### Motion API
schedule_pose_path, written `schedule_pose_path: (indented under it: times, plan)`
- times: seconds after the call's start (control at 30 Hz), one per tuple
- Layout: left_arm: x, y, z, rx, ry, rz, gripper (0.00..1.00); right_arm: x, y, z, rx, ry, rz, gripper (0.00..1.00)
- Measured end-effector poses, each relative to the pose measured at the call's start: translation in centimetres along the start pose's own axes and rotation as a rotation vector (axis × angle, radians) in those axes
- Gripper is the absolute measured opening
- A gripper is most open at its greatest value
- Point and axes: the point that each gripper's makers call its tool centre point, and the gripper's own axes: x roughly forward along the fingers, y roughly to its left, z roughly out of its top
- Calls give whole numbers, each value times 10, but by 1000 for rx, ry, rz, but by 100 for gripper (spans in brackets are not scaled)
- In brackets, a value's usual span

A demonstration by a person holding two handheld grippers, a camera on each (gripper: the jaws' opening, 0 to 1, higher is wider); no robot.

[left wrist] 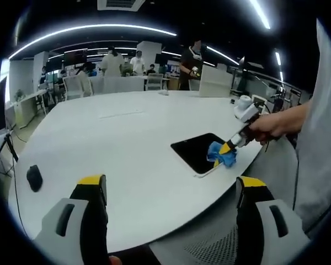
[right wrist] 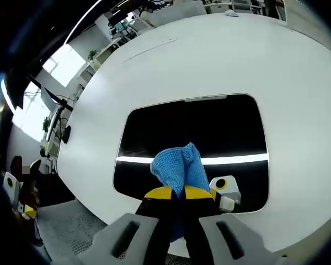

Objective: Wipe the mirror surface with the cleaning cloth until all visible marks leave the cleaned area.

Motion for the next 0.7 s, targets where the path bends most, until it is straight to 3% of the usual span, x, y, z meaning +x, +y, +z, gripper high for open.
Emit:
schedule_pose_path:
  times: [0.37,0.7]
  plan:
    - [8,-23,19,-2,-4,-16,99,6,16,1,-31,5,-7,0]
    - [9,-25,14,2,21,-35,99,13,26,4,-43,16,-1,0]
